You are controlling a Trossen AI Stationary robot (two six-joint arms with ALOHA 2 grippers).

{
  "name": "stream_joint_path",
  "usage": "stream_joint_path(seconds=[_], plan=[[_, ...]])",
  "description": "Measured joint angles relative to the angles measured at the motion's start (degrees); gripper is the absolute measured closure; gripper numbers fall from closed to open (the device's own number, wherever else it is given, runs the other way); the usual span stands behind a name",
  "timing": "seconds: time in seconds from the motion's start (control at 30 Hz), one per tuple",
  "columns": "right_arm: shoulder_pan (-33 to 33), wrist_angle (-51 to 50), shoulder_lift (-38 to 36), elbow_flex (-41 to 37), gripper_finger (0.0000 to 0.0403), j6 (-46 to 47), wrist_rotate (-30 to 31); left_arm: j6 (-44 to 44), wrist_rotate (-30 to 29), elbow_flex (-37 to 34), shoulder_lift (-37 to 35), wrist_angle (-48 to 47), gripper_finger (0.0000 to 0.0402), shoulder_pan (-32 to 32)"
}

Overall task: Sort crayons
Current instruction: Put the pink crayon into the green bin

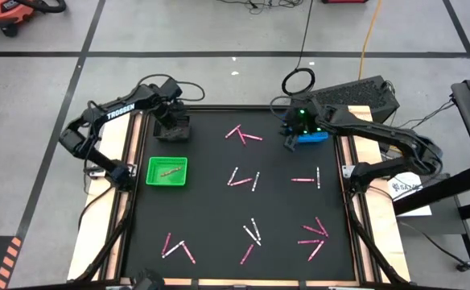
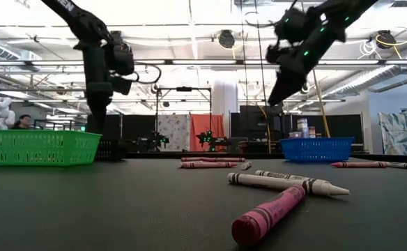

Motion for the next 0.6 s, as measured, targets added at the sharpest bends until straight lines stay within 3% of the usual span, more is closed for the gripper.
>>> stream_joint_path(seconds=[0.33,0.6], plan=[[0.0,13.08,14.61,0.0,0.0284,-6.8,0.06,-6.06,0.02,0.02,-7.02,-2.01,0.0318,-9.93],[-0.04,20.03,22.39,0.54,0.0284,-8.56,0.13,-8.97,0.01,0.02,-8.07,-2.5,0.0318,-14.33]])
